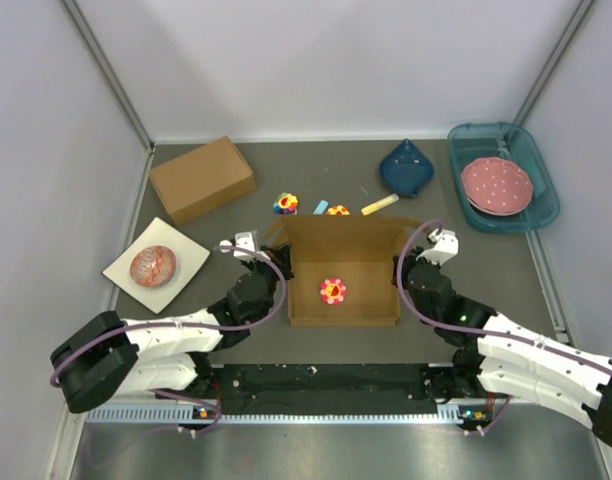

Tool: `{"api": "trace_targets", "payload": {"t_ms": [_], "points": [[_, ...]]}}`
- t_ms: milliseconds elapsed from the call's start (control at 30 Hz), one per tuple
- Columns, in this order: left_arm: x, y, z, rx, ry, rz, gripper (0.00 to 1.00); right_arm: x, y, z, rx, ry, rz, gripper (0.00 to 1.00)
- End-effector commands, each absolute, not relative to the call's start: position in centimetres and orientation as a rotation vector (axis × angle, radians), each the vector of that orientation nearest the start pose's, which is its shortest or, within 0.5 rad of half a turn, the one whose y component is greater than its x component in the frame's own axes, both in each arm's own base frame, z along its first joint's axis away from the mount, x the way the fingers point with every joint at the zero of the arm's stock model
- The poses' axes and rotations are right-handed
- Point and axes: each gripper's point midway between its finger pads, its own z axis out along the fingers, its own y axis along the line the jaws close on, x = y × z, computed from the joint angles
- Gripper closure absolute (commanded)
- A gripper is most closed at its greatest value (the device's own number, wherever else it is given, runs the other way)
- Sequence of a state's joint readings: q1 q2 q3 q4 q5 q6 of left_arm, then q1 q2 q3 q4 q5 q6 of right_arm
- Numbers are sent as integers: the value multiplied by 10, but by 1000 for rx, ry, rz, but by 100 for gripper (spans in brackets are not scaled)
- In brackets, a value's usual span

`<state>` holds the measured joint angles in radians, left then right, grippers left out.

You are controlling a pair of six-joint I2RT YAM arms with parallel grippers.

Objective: Fold the paper box

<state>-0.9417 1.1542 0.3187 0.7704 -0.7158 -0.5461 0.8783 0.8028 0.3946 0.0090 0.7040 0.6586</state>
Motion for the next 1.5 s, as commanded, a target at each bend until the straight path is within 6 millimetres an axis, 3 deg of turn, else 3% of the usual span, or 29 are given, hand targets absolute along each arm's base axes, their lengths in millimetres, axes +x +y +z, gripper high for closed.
{"api": "trace_targets", "payload": {"t_ms": [0, 367, 633, 800, 933, 1067, 1167, 1333, 1467], "points": [[237, -224, 76, -54, 1898, -550, 100, 213, 165, 90, 170, 2082, 408, 99], [211, -217, 45, -49, 1962, -541, 100, 193, 161, 75, 172, 2108, 393, 98], [214, -230, 74, -136, 1922, -633, 100, 190, 161, 69, 197, 2120, 402, 99], [206, -232, 51, -133, 1973, -620, 100, 190, 163, 74, 189, 2112, 411, 99], [203, -230, 41, -114, 1995, -578, 100, 187, 174, 91, 93, 2086, 442, 92], [205, -228, 38, -83, 1999, -488, 100, 184, 185, 124, -15, 2020, 449, 68], [208, -223, 37, -74, 2009, -412, 100, 182, 185, 149, -59, 1976, 433, 61], [213, -215, 42, -69, 2008, -302, 100, 183, 178, 180, -88, 1908, 403, 57], [215, -204, 46, -78, 1997, -216, 100, 184, 171, 179, -76, 1895, 390, 57]]}}
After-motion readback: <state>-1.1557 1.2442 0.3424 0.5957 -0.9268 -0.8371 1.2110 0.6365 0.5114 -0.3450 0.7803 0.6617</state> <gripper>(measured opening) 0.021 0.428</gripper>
